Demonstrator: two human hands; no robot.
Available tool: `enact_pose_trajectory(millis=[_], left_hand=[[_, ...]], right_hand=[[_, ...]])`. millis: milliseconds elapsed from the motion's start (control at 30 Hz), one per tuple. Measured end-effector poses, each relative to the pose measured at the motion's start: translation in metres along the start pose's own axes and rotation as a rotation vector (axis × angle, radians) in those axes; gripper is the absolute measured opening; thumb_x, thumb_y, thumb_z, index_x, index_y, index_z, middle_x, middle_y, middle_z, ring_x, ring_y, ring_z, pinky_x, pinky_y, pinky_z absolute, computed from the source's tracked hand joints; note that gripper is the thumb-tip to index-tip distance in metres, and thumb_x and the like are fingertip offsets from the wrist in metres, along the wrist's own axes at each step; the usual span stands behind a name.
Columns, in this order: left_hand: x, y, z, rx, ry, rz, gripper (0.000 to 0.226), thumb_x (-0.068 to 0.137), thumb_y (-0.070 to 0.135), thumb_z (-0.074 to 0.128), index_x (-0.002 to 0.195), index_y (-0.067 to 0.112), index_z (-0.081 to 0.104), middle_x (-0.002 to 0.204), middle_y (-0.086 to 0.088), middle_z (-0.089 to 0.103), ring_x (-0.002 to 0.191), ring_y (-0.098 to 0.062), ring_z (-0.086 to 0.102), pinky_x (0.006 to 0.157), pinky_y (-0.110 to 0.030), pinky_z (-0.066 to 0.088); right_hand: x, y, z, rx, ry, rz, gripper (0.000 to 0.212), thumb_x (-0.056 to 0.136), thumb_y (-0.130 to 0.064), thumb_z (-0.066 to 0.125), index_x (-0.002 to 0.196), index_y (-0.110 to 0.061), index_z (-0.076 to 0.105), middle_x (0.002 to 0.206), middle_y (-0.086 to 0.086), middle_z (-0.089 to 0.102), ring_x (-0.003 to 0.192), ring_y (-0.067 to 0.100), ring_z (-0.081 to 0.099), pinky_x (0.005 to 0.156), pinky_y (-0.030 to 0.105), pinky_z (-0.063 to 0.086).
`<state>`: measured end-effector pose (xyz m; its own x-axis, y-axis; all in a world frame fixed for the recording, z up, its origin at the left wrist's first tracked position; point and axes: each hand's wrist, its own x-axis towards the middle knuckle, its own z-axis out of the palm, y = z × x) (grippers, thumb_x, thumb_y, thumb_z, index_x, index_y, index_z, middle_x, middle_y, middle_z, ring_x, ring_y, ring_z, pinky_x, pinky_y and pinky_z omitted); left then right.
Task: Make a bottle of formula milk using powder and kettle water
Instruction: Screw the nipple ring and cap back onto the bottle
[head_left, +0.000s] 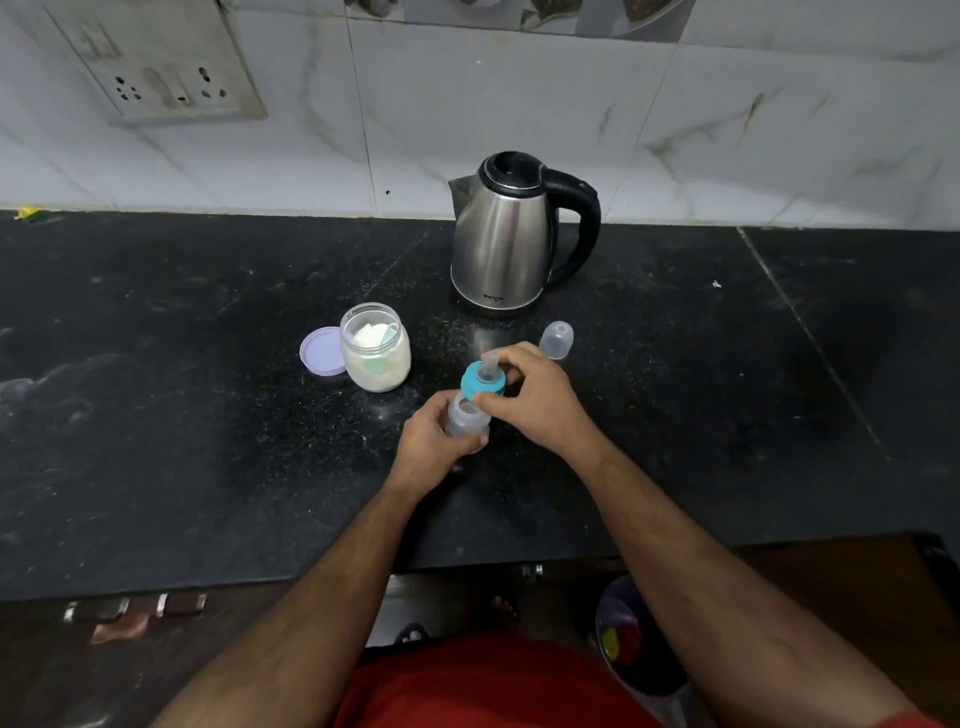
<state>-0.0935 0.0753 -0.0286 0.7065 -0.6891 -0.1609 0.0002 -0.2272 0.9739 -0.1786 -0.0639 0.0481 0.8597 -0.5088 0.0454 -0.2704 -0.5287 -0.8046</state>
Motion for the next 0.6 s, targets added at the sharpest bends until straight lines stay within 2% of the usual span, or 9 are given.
enact_pose_trajectory(millis=[100, 300, 433, 600], left_hand=[[0.000, -0.001, -0.002, 0.003, -0.026, 0.012, 0.052, 0.073, 0.009, 0.083, 0.119, 0.020, 0.062, 0.106, 0.006, 0.071, 0.098, -0.010, 0.068, 0.073, -0.013, 0.053], [0.002, -0.006, -0.005, 0.038, -0.046, 0.058, 0.052, 0.072, 0.014, 0.086, 0.118, 0.020, 0.063, 0.104, 0.008, 0.072, 0.096, -0.005, 0.067, 0.079, -0.014, 0.051], [0.003, -0.010, -0.006, 0.050, -0.059, 0.077, 0.055, 0.072, 0.017, 0.086, 0.121, 0.021, 0.063, 0.107, 0.010, 0.072, 0.100, -0.004, 0.067, 0.087, -0.021, 0.052], [0.003, -0.010, -0.008, 0.066, -0.071, 0.087, 0.056, 0.072, 0.019, 0.085, 0.123, 0.022, 0.062, 0.107, 0.010, 0.071, 0.101, -0.003, 0.066, 0.091, -0.025, 0.052]], right_hand=[[-0.006, -0.004, 0.004, -0.069, -0.027, -0.013, 0.050, 0.074, -0.019, 0.080, 0.121, -0.020, 0.066, 0.110, -0.006, 0.058, 0.093, 0.007, 0.058, 0.087, 0.026, 0.050], [-0.011, -0.013, 0.012, -0.199, -0.049, -0.011, 0.045, 0.071, -0.018, 0.078, 0.115, -0.018, 0.069, 0.107, -0.007, 0.059, 0.091, 0.006, 0.057, 0.087, 0.032, 0.051], [-0.008, -0.019, 0.013, -0.298, -0.077, 0.027, 0.044, 0.071, -0.018, 0.078, 0.114, -0.018, 0.068, 0.110, -0.005, 0.060, 0.096, 0.009, 0.057, 0.089, 0.036, 0.051], [-0.009, -0.025, 0.015, -0.396, -0.080, 0.057, 0.041, 0.073, -0.025, 0.079, 0.112, -0.019, 0.068, 0.108, -0.002, 0.060, 0.093, 0.012, 0.059, 0.084, 0.035, 0.053]])
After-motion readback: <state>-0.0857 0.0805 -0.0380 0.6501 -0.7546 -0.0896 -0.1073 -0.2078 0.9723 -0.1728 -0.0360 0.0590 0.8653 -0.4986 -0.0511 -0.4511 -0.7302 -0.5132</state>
